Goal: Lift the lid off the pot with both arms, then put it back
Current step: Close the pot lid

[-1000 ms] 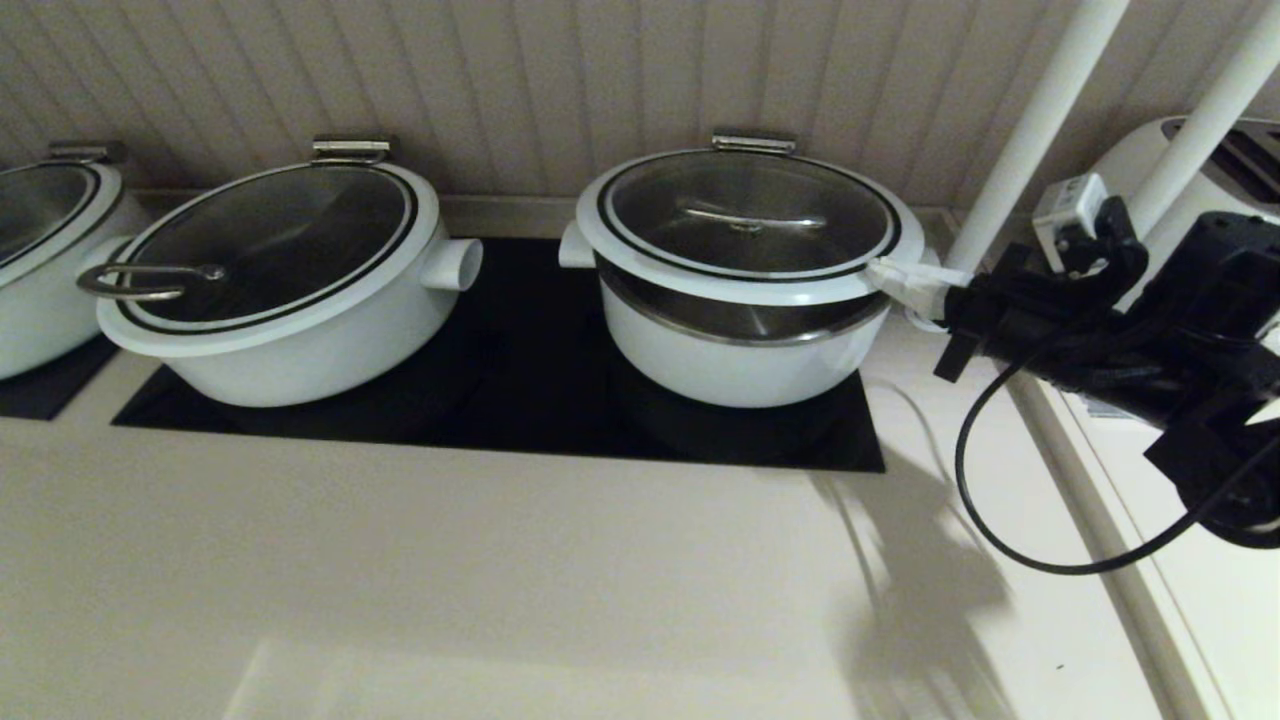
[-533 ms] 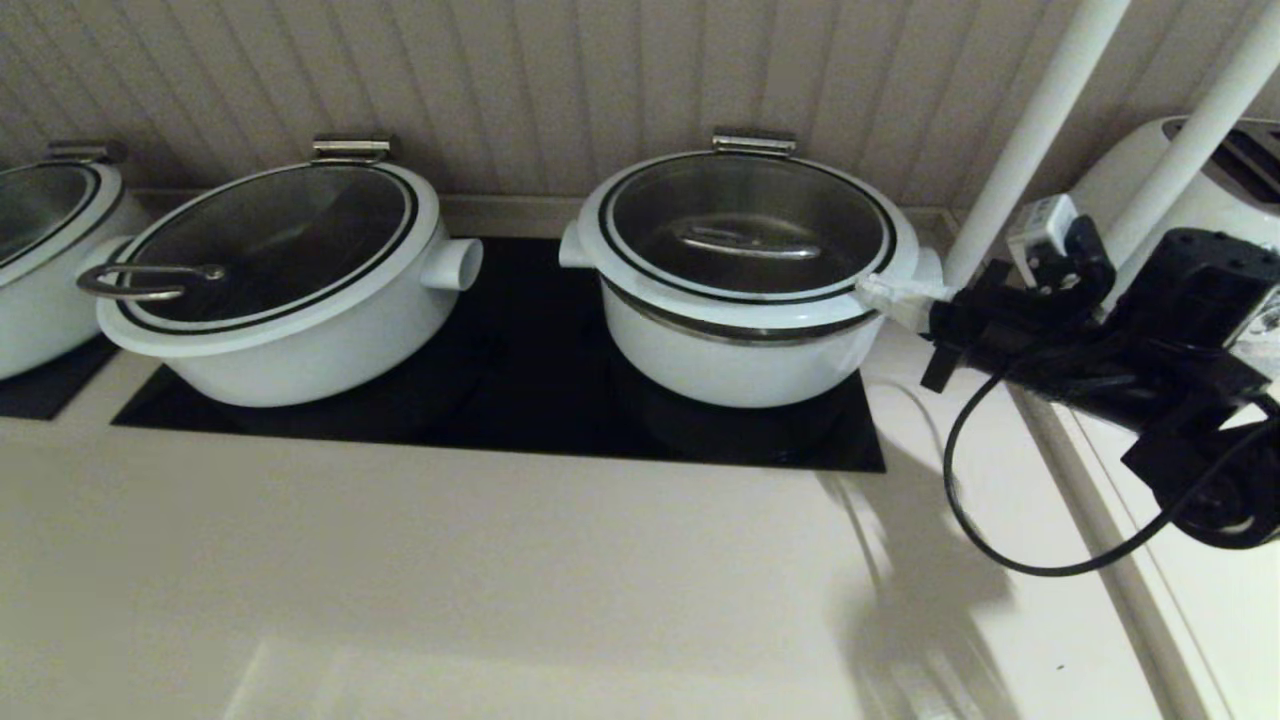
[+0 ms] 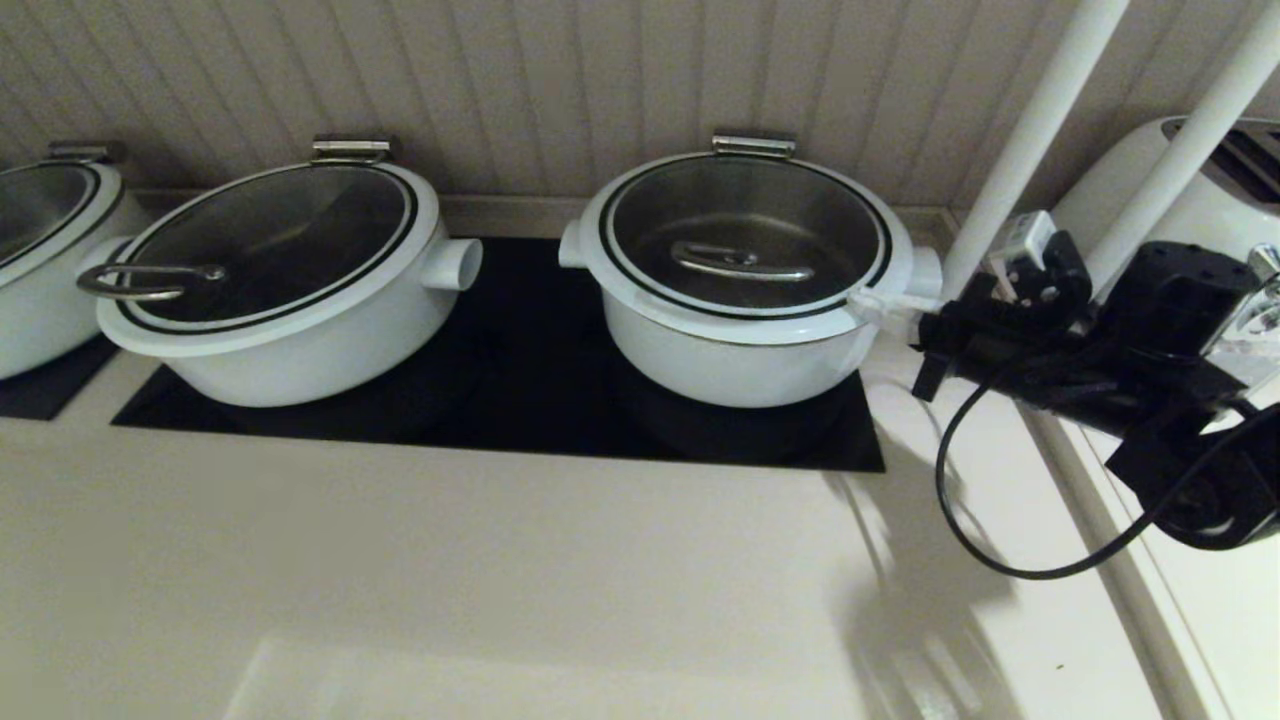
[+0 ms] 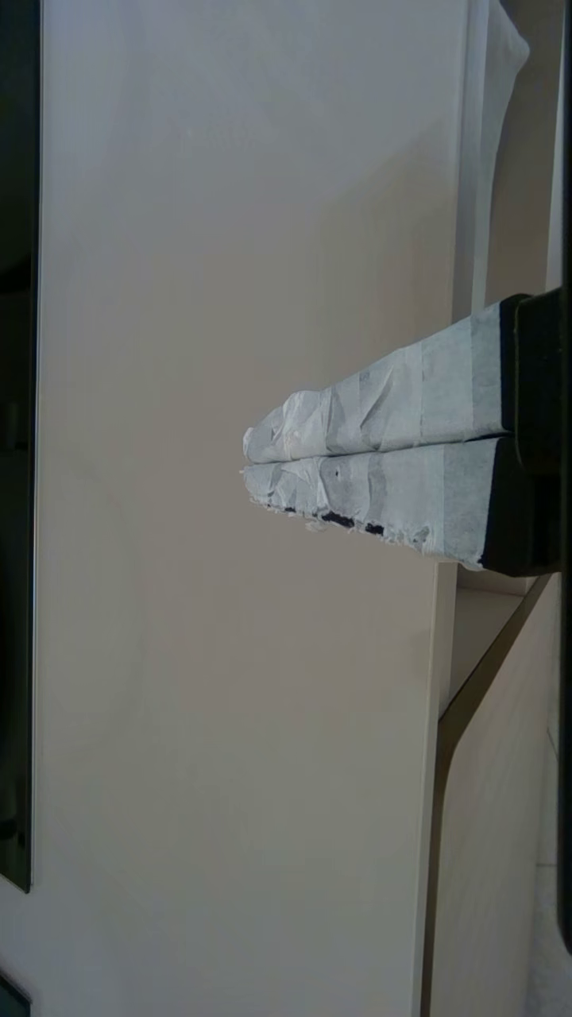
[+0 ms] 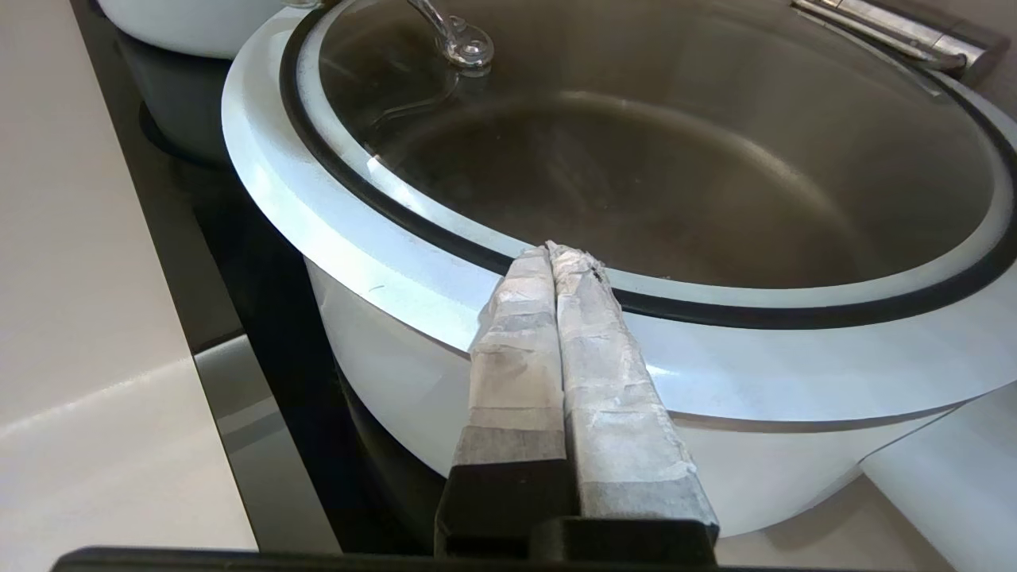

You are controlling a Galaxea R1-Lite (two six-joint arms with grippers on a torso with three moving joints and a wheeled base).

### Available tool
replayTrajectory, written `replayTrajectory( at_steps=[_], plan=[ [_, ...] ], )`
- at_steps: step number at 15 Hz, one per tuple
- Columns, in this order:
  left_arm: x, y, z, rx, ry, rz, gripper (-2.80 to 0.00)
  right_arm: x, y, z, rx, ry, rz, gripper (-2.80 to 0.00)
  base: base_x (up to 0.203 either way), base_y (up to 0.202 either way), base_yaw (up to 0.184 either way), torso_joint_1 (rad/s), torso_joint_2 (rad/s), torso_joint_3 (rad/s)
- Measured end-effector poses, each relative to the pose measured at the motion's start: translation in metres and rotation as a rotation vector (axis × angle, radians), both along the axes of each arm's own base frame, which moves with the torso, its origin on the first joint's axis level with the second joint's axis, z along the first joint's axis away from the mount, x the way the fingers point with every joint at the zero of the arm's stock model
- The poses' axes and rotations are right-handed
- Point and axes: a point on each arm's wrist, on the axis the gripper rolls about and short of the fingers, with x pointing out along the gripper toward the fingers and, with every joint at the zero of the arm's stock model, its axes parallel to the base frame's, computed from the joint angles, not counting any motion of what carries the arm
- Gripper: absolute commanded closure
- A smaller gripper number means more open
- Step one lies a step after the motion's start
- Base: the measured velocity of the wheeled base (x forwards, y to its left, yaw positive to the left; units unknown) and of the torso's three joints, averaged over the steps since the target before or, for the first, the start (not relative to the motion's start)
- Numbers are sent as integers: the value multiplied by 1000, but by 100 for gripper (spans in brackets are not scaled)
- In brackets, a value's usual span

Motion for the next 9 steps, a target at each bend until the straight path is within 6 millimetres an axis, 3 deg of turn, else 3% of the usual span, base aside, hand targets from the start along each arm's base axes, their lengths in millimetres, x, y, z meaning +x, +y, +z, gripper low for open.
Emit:
replayTrajectory(
  at_steps=[9],
  plan=[
    [0,0,0,0,0,0,0,2,0,-6,-12,10,-2,0,0,0,0,0,0,0]
  ],
)
